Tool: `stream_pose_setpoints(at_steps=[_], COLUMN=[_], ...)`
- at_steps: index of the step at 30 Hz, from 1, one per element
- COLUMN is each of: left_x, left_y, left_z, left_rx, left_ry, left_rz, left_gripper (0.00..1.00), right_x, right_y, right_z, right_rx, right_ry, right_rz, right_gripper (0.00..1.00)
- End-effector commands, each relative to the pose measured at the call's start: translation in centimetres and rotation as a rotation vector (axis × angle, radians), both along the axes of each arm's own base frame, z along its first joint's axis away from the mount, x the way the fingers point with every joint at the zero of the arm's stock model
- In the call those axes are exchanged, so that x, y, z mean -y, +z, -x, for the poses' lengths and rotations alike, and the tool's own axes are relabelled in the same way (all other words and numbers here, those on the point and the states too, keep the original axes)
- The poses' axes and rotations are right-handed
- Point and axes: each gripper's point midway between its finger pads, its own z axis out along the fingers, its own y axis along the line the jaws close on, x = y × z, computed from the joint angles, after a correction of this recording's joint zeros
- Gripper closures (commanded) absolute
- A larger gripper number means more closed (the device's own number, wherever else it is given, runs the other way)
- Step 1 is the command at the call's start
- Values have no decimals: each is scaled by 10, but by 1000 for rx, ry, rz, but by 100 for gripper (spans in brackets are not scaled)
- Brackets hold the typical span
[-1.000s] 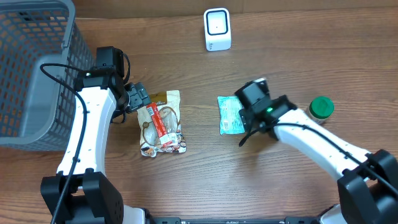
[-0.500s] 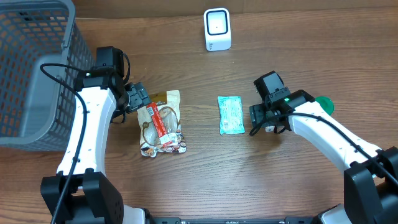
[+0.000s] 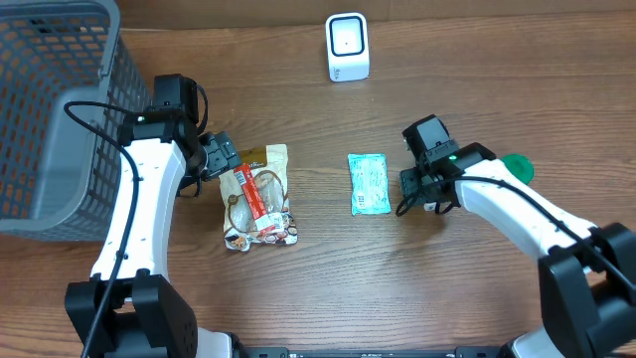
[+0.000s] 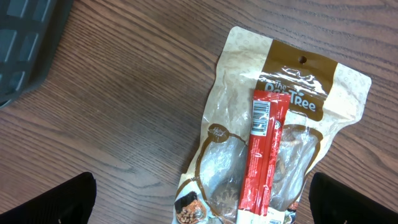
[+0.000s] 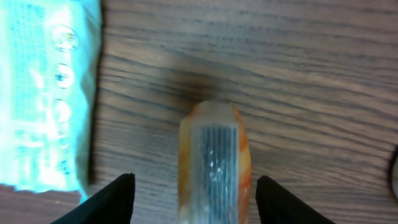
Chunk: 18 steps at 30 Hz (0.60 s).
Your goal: Scan the item barcode
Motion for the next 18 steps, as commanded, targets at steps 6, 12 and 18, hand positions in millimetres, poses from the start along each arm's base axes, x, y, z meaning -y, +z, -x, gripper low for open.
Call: stream_pose_setpoints(at_steps=[6,12,18], left_x=[-2,-2,-2], left_y=[5,5,5], left_z=[-4,-4,-4], left_rx=[18,18,17], left_ry=[11,11,11], left_rz=[-9,-9,-9], left_gripper=[0,0,0], right_x=[1,1,0], right_y=[-3,-4,-3], right_z=[-7,-7,-8], right_rx=[9,7,11], right_ry=[-8,-8,-8], right_rz=[16,17,15], right_gripper=[42,67,49])
